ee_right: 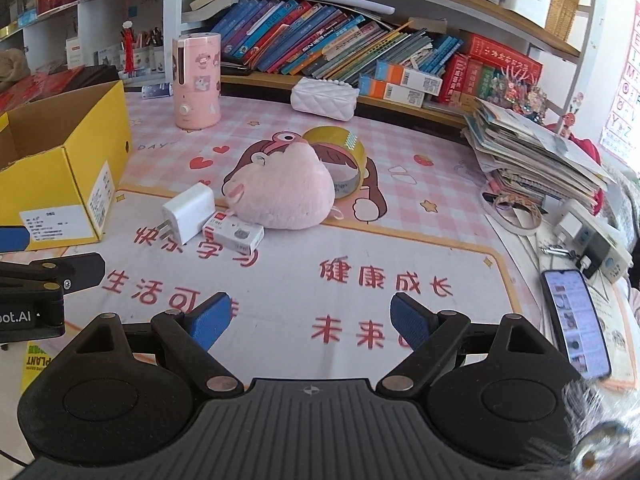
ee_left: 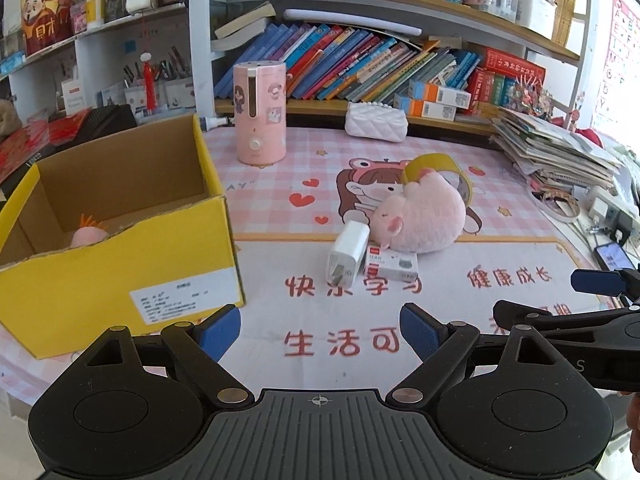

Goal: Organize objects
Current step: 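Grasp the white charger with the left gripper while the right grasps the pink plush pig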

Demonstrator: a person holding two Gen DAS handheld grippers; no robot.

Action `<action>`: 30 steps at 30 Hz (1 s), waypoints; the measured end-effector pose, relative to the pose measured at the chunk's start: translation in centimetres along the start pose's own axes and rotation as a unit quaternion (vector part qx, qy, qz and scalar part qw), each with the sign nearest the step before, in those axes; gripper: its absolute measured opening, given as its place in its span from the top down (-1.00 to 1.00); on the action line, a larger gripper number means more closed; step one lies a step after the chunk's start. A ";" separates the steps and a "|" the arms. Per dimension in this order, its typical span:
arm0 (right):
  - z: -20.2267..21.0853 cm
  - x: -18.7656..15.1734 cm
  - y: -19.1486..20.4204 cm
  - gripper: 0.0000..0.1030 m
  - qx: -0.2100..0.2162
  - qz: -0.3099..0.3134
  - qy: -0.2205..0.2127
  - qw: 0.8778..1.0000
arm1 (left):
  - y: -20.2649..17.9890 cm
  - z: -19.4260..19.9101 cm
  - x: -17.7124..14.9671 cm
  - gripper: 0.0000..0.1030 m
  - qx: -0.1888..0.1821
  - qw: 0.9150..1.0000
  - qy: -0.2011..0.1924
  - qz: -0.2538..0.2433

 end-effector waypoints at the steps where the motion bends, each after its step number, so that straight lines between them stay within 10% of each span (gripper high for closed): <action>1: -0.2 0.3 -0.2 -0.67 0.002 0.001 0.000 1.000 | -0.1 -0.1 0.2 -0.73 0.000 1.000 -0.001 0.001; 30: -5.7 7.5 -3.6 -0.71 0.070 0.053 -0.012 0.996 | -3.0 -6.4 5.8 -0.41 0.046 0.999 0.026 0.013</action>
Point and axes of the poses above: each gripper's, at about its wrist camera, not at the fingertips, and z roughly against the way its jaws point, y to its left, x to its top, the point moved 4 cm from there along -z, roughly the way its jaws point, and after that the axes turned 15 degrees about y, right-handed, at the moved point
